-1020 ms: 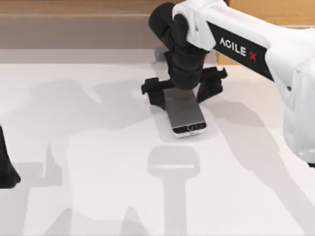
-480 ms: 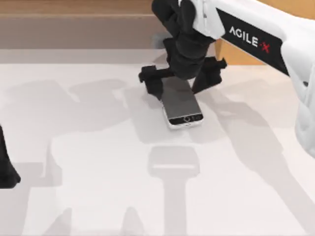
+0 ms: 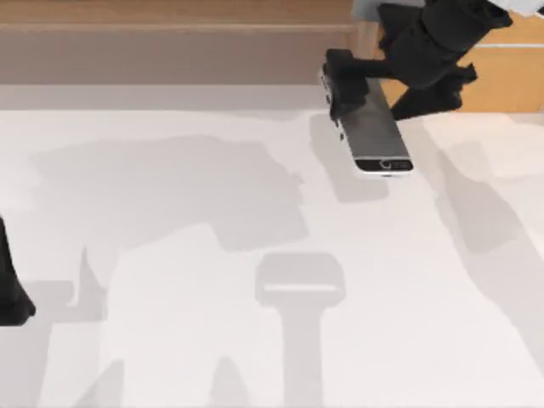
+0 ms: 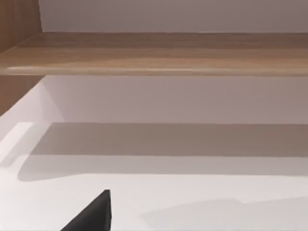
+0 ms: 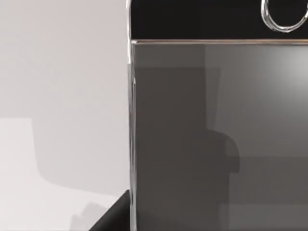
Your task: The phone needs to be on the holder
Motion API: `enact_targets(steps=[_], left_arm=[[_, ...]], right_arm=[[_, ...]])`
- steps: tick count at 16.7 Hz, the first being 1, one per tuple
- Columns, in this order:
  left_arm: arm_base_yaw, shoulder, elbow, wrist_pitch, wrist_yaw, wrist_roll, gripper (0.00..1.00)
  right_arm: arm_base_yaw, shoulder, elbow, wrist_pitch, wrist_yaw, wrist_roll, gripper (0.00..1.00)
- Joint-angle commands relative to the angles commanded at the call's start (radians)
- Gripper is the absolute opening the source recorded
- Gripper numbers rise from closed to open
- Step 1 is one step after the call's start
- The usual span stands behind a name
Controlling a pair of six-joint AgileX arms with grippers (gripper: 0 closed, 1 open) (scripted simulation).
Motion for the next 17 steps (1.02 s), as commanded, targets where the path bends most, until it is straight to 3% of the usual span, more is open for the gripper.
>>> enact_targets(steps=[12, 17], left_arm=[[0.000, 0.000, 0.000, 0.000, 0.000, 0.000, 1.00], [0.000, 0.000, 0.000, 0.000, 0.000, 0.000, 1.00]], right_arm=[[-0.459, -0.468, -0.530, 0.382, -0.214, -0.210, 0.00], [-0.682, -0.630, -0.727, 0.578, -0.236, -0.306, 0.00]])
